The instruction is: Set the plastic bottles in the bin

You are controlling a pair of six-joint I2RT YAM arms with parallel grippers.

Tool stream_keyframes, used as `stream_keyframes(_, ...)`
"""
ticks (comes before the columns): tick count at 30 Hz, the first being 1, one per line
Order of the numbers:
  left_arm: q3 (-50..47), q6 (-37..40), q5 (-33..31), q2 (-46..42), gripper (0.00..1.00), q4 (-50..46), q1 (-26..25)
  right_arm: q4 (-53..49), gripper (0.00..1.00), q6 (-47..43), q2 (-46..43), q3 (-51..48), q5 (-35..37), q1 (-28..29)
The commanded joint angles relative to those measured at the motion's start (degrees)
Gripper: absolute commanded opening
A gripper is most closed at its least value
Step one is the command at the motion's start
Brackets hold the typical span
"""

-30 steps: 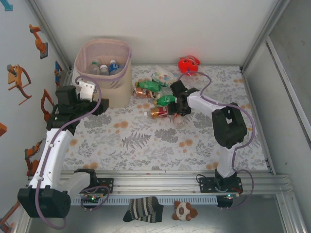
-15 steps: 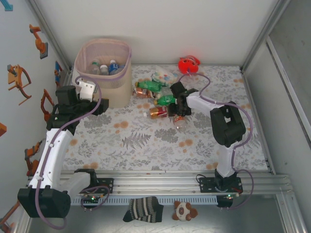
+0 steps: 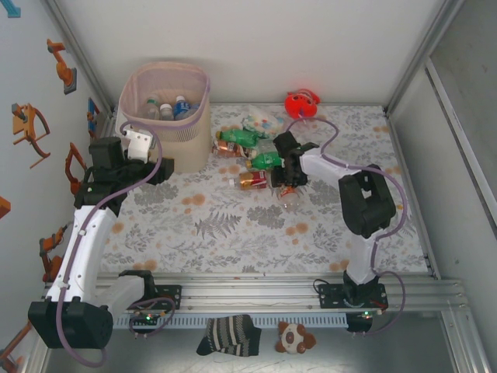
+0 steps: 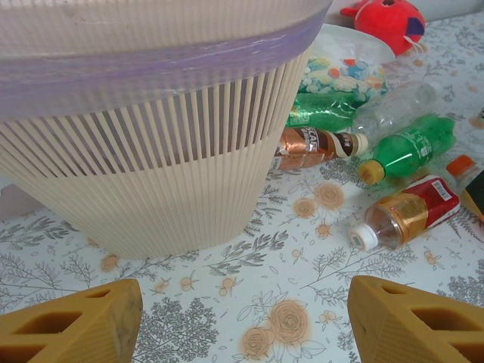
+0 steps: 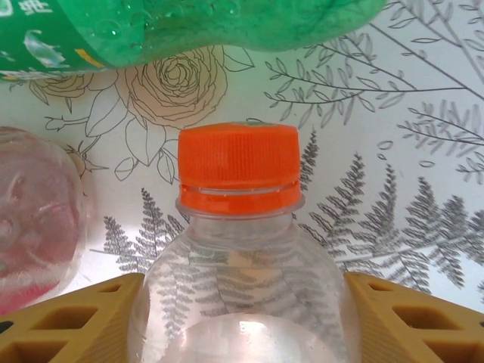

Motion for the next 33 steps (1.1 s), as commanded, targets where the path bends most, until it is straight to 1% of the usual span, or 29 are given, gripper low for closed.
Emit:
stream_keyframes(1,-0.6,-1.2,3.9,-0.4,0.72,1.9,0.1,-1.3,0.59,0.7,-5.6,-0.4,1.9,-0.4)
stream_keyframes(5,-0.3,-3.0,10.2,-0.4,0.71,4.8,-0.3,-1.6,0.59,0.6,-11.0,-0.6,2.0,-0.4)
stream_keyframes(8,0.4,-4.5,14.7,-0.7,0.71,7.2,-1.9,-0.7,0.58,0.1,-16.5,-1.0,1.3,-0.4)
stream_keyframes(10,1.5,-5.5,16.5,-0.4,0.71,8.6,-4.1,1.2,0.58,-0.4,-20.7,-1.6,0.0,-0.4)
stream_keyframes(14,3.6,-6.5,17.0,1.0,0.71,11.1,-10.2,5.8,0.57,-1.3,-27.7,-2.4,-3.8,-0.4)
stream_keyframes(21,7.0,-11.0,17.5,5.1,0.71,17.9,-21.0,14.9,0.55,-2.2,-37.1,-3.8,-12.5,-0.2)
stream_keyframes(27,9.4,-12.1,18.7,8.3,0.71,22.0,-28.0,25.2,0.54,-2.2,-44.9,-7.4,-19.4,0.4)
stream_keyframes(30,10.2,-11.6,19.5,9.3,0.75,22.9,-31.1,29.8,0.54,-2.4,-47.7,-9.1,-23.4,0.6)
stream_keyframes(33,10.8,-11.5,21.1,9.9,0.76,24.3,-33.6,35.0,0.53,-2.1,-49.2,-10.5,-28.9,0.8)
